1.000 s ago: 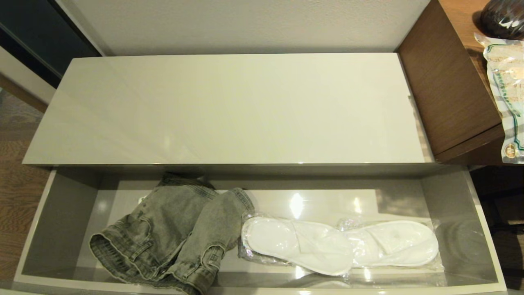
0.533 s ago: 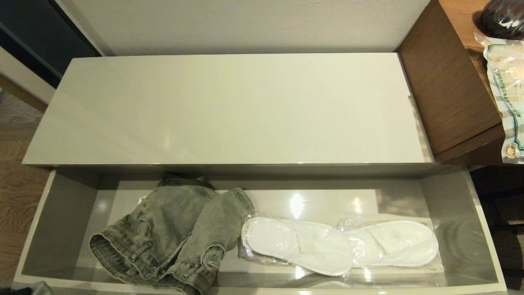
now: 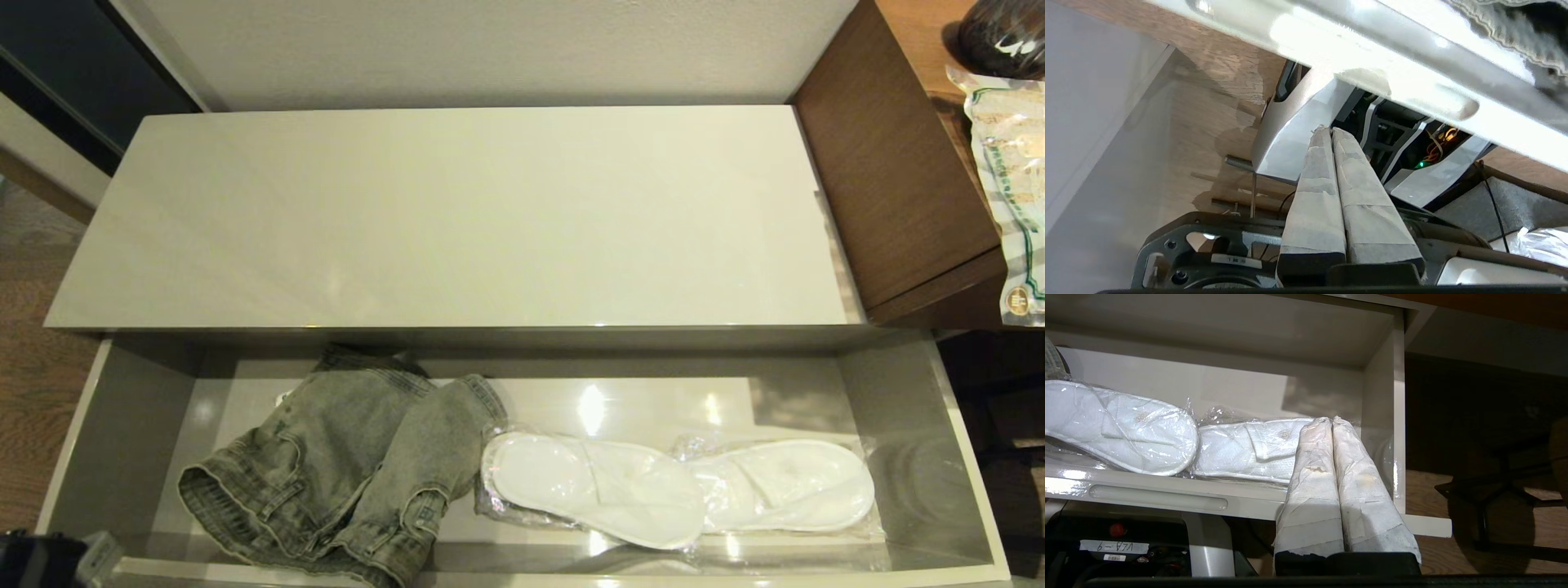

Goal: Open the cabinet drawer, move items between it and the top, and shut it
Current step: Close the drawer

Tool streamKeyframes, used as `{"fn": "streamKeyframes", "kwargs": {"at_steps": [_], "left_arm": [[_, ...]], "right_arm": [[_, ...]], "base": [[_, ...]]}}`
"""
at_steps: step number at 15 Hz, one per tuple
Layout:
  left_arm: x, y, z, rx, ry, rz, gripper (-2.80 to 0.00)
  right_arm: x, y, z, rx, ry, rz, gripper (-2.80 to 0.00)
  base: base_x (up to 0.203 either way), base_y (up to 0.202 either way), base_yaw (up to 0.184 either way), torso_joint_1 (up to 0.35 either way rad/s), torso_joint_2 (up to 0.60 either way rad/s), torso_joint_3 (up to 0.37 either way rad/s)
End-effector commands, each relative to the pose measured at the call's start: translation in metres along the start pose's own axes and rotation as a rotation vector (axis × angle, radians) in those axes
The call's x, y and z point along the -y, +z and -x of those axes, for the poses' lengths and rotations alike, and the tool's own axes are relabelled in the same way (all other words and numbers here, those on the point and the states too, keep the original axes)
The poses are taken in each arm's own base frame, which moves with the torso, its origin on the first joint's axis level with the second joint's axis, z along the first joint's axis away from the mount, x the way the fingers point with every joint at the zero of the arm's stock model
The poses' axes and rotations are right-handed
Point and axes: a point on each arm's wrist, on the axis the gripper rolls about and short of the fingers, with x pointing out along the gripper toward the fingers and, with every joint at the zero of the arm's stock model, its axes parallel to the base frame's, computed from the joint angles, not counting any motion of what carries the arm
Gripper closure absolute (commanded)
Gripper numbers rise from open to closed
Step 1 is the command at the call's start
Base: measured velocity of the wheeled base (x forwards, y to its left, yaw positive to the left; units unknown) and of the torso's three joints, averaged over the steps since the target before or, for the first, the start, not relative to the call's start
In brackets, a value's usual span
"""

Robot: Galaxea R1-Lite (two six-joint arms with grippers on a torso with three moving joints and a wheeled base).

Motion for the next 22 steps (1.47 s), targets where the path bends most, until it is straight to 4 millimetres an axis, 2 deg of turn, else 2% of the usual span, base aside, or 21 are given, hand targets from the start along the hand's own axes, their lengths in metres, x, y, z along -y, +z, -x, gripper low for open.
{"fn": "streamKeyframes", "kwargs": {"at_steps": [1, 9, 14, 16, 18, 20, 22], "left_arm": [[0.001, 0.002, -0.003, -0.014, 0.005, 0.008, 0.00], [0.012, 0.028, -0.003, 0.124, -0.057, 0.137, 0.00], [0.033, 0.075, 0.027, 0.371, -0.164, 0.362, 0.00], [0.035, 0.080, 0.031, 0.375, -0.170, 0.404, 0.00], [0.041, 0.092, 0.046, 0.391, -0.195, 0.456, 0.00], [0.041, 0.092, 0.047, 0.387, -0.196, 0.466, 0.00], [0.043, 0.092, 0.070, 0.403, -0.234, 0.491, 0.00]], "right_arm": [[0.000, 0.000, 0.000, -0.001, 0.001, 0.001, 0.00], [0.000, 0.000, 0.000, -0.001, -0.001, -0.003, 0.00], [0.000, 0.000, 0.000, -0.001, -0.001, -0.003, 0.00], [0.000, 0.000, 0.000, 0.000, -0.001, -0.003, 0.00], [0.000, 0.000, 0.000, -0.001, -0.001, -0.003, 0.00], [0.000, 0.000, 0.000, -0.001, -0.001, -0.003, 0.00], [0.000, 0.000, 0.000, -0.001, -0.001, -0.003, 0.00]], "base": [[0.000, 0.000, 0.000, 0.000, 0.00, 0.000], [0.000, 0.000, 0.000, 0.000, 0.00, 0.000], [0.000, 0.000, 0.000, 0.000, 0.00, 0.000], [0.000, 0.000, 0.000, 0.000, 0.00, 0.000], [0.000, 0.000, 0.000, 0.000, 0.00, 0.000], [0.000, 0.000, 0.000, 0.000, 0.00, 0.000], [0.000, 0.000, 0.000, 0.000, 0.00, 0.000]]}}
